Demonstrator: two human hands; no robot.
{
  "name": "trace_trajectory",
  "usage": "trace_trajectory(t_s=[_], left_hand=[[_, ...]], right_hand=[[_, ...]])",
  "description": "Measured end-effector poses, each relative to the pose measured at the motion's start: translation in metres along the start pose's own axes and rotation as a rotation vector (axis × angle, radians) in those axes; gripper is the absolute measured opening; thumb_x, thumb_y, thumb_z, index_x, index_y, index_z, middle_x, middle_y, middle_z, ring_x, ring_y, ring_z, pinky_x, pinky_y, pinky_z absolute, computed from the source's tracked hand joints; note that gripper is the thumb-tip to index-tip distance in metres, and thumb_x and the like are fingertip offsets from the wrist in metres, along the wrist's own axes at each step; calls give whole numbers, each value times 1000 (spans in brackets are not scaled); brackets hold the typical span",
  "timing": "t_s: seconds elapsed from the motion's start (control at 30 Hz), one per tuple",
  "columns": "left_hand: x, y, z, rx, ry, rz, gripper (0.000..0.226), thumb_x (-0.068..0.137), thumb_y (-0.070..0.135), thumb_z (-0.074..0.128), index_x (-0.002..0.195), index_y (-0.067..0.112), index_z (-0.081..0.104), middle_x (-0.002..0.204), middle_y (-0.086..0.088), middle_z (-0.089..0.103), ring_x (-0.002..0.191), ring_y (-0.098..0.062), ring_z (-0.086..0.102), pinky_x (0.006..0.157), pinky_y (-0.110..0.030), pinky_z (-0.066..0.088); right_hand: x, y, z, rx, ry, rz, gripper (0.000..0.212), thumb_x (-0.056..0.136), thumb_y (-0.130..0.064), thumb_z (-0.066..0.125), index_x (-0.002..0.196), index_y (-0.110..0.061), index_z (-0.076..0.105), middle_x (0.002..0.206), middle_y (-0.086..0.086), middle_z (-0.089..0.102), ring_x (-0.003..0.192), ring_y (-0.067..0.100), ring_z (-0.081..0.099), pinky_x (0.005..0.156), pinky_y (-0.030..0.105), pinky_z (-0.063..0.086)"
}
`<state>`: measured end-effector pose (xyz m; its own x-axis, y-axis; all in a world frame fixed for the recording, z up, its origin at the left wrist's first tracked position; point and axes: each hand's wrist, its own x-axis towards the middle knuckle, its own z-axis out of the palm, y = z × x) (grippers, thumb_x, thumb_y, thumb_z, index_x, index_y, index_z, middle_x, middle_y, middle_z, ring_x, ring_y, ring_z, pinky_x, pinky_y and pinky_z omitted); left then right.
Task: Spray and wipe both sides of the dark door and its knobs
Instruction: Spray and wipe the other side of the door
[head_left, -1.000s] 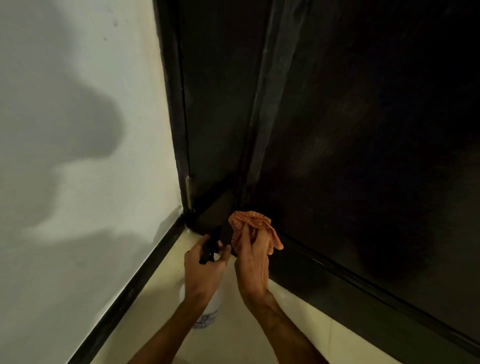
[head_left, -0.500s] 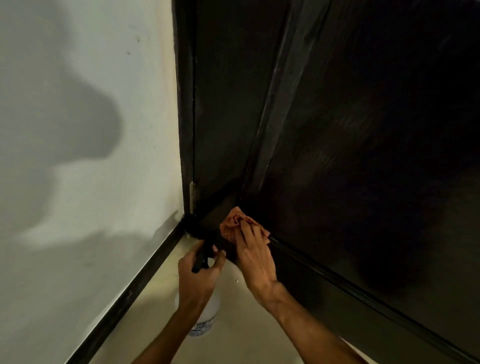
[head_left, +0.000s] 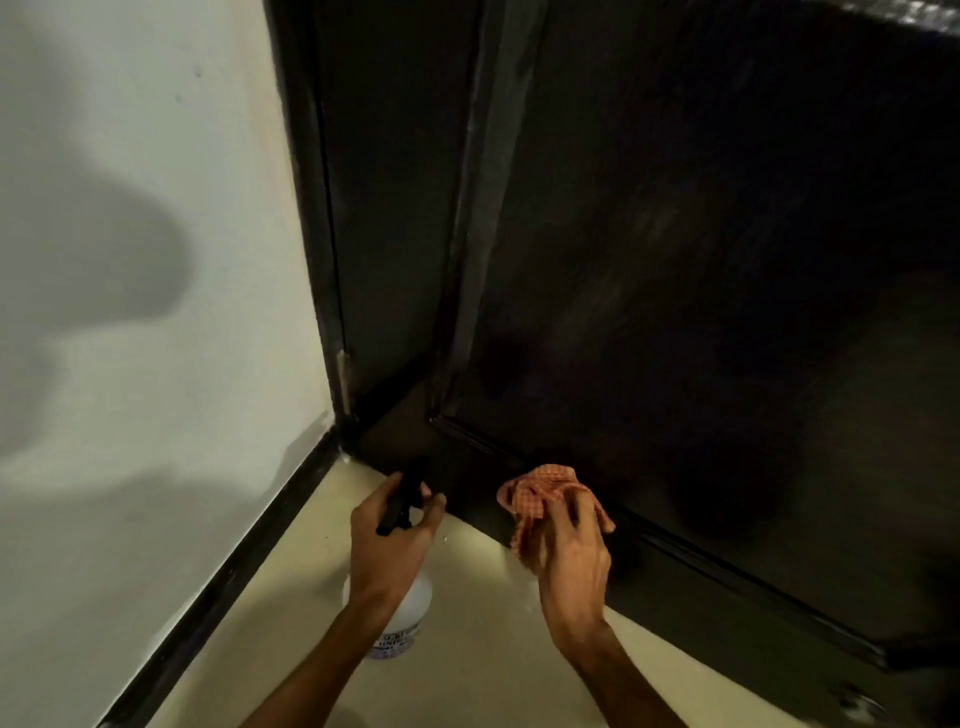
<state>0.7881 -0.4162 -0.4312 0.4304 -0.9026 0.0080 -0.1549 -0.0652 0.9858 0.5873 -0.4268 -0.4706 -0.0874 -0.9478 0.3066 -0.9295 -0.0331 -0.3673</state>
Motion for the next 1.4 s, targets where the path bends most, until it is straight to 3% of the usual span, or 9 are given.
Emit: trace_trajectory(t_s=[0.17,0.27,0.4,0.57,0.73,0.87,1.0,1.2,1.4], left_hand=[[-14,2,9,-2,-15,19,22,84,5,83,85,23,71,80,15,72,80,-7,70,79,-28,57],[-22,11,13,67,-40,68,30,84,2,81,86,29,68,80,13,70,78,-8,67,74,-24,53],[-22,15,21,160,-40,115,27,83,2,82,86,25,69,75,12,70,76,0,66,71,-14,49],[-37,11,51,158,-135,67,25,84,7,83,79,26,68,71,5,69,58,-25,62,67,-46,59],[-59,20,77,134,-208,106,21,86,9,83,82,25,69,80,-2,72,58,-24,57,69,-39,53],[-93,31,111,128,-297,91,17,87,10,82,85,22,70,82,-4,74,54,-10,57,57,-20,49],[-135,42,147,71,-391,79,15,86,6,81,86,18,72,75,-3,71,52,-3,57,55,-11,45],[-178,59,188,36,-481,-13,16,87,3,80,84,17,72,61,8,65,48,-2,54,52,-18,44],[-211,96,212,35,-561,35,23,87,6,80,82,25,69,60,11,66,49,-1,57,59,-32,49]], right_hand=[[8,-60,14,467,258,197,32,90,7,64,116,-9,73,121,5,52,102,25,60,90,36,55],[3,-62,9,632,318,323,33,90,7,63,115,-12,72,124,-2,51,112,18,56,94,8,42],[0,-37,-11,774,611,492,24,85,-1,63,107,-8,71,111,4,59,100,10,60,90,12,46],[-1,28,-32,1006,866,995,33,82,12,65,104,-12,67,87,9,62,67,1,55,71,14,45],[-3,11,-50,1150,689,874,33,80,-1,56,102,-23,68,95,-1,67,84,10,65,80,19,51],[-23,97,-94,1073,914,985,28,86,6,59,97,-19,64,85,1,62,66,-3,57,67,8,44],[-44,192,-131,947,1129,1188,27,83,16,61,104,1,68,96,12,67,72,2,60,76,23,51],[-48,188,-142,1048,984,1164,32,83,14,65,103,-10,70,96,13,70,87,28,64,91,48,56],[-37,187,-222,865,1116,635,21,91,10,65,103,-5,74,111,8,66,105,11,65,90,22,52]])
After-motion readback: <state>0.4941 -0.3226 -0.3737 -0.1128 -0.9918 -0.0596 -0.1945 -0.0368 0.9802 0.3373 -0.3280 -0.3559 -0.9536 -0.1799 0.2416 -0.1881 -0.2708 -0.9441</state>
